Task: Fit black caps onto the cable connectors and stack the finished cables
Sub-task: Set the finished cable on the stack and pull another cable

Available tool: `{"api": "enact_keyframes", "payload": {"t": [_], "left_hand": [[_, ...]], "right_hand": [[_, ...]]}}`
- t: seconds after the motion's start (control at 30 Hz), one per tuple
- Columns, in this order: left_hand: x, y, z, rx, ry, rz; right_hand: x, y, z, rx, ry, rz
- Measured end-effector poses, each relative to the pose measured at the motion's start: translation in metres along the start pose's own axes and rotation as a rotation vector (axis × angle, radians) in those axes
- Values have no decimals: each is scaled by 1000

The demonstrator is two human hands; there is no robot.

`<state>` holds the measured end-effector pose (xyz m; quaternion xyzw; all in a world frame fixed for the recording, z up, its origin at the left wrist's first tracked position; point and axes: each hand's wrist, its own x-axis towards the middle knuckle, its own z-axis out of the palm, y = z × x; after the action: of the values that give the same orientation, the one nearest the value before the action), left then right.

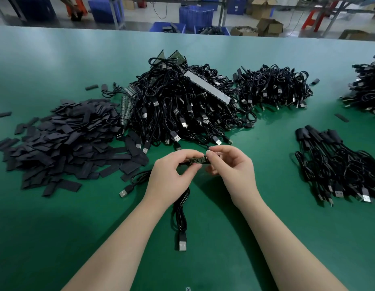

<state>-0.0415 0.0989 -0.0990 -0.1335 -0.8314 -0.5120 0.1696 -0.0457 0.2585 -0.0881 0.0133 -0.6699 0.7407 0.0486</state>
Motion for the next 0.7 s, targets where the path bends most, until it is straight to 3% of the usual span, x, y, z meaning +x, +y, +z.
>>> {"api": "enact_keyframes", "payload": {"t": [0.2, 0.57, 0.7], "left_hand": [[0, 0, 0, -107, 24, -69], [-1, 2, 0, -134, -1, -102], [-1, -1, 1, -85, 27, -126]], "right_hand": [[-2, -3, -4, 35, -135, 1], [-3, -4, 0, 1, -29, 20], [-2, -3, -1, 17, 83, 11]]}}
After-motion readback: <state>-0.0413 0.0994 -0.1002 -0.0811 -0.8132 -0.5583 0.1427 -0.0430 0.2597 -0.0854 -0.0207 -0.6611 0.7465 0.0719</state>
